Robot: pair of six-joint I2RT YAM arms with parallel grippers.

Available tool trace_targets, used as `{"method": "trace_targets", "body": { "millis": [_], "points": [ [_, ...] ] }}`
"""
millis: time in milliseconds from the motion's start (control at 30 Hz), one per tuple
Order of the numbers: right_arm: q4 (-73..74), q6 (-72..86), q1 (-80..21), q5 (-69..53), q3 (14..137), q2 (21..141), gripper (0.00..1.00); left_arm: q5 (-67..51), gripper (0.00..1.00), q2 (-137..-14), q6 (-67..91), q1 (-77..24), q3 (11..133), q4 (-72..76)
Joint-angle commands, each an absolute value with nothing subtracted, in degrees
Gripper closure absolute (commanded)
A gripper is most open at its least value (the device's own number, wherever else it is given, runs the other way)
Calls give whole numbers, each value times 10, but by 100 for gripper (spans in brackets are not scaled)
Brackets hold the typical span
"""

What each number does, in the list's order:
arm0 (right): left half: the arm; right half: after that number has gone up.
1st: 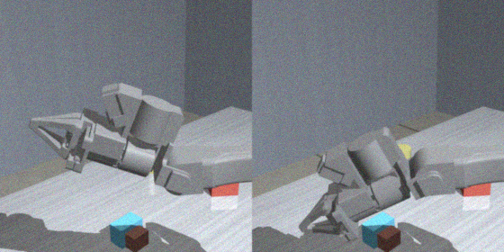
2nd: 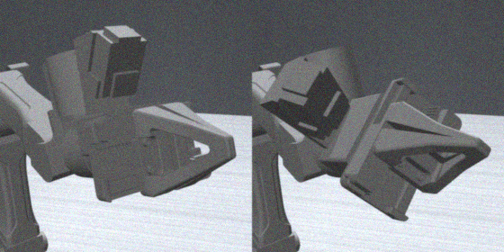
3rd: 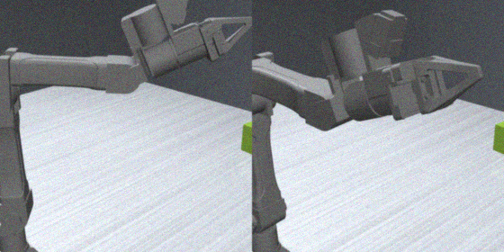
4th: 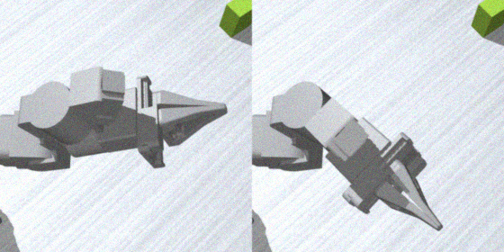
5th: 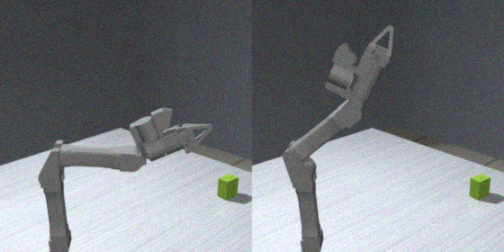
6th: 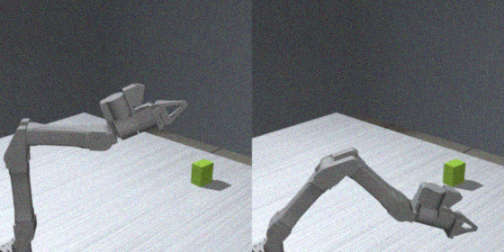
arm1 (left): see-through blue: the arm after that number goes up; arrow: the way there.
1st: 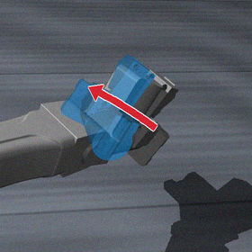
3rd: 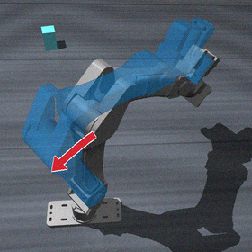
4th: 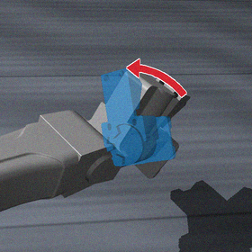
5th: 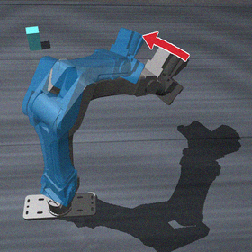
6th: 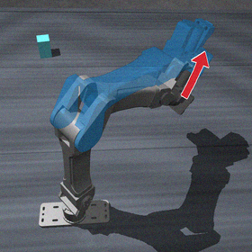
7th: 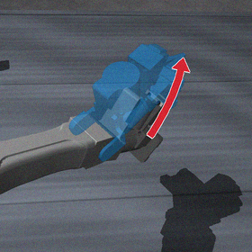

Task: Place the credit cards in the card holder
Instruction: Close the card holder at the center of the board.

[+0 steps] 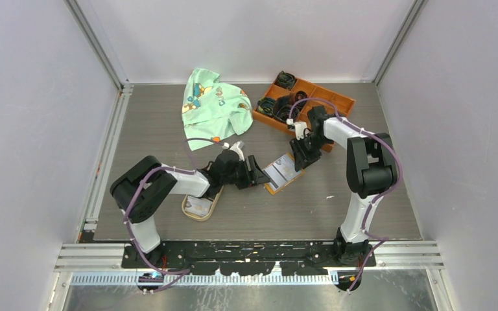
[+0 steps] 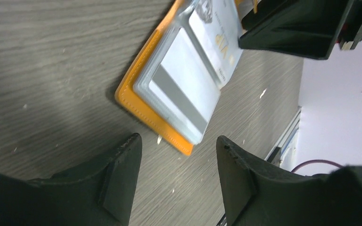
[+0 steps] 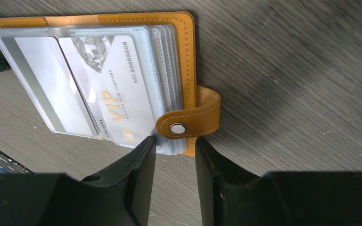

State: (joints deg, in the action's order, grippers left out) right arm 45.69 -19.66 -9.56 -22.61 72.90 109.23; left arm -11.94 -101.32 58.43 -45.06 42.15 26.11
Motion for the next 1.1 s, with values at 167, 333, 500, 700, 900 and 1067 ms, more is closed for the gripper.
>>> {"method": "trace_targets", "body": {
  "millis": [167,333,500,700,900,1067],
  "points": [
    [485,-197,-97,-235,742,1117,61,-85,40,-1087,590,-453,423,380],
    [492,-196,-97,-249,746,1122,62,-98,43,-1081,578,-454,401,498],
    [500,-194,-97,-267,749,1128,63,-130,44,-1080,573,-458,403,586],
    [504,-190,-98,-287,750,1129,64,-144,47,-1083,570,-471,418,624],
    [506,-189,-99,-298,750,1131,64,-148,48,-1091,565,-476,436,622],
    [508,-188,-108,-314,752,1134,64,-158,48,-1116,564,-480,467,607]
  ]
}}
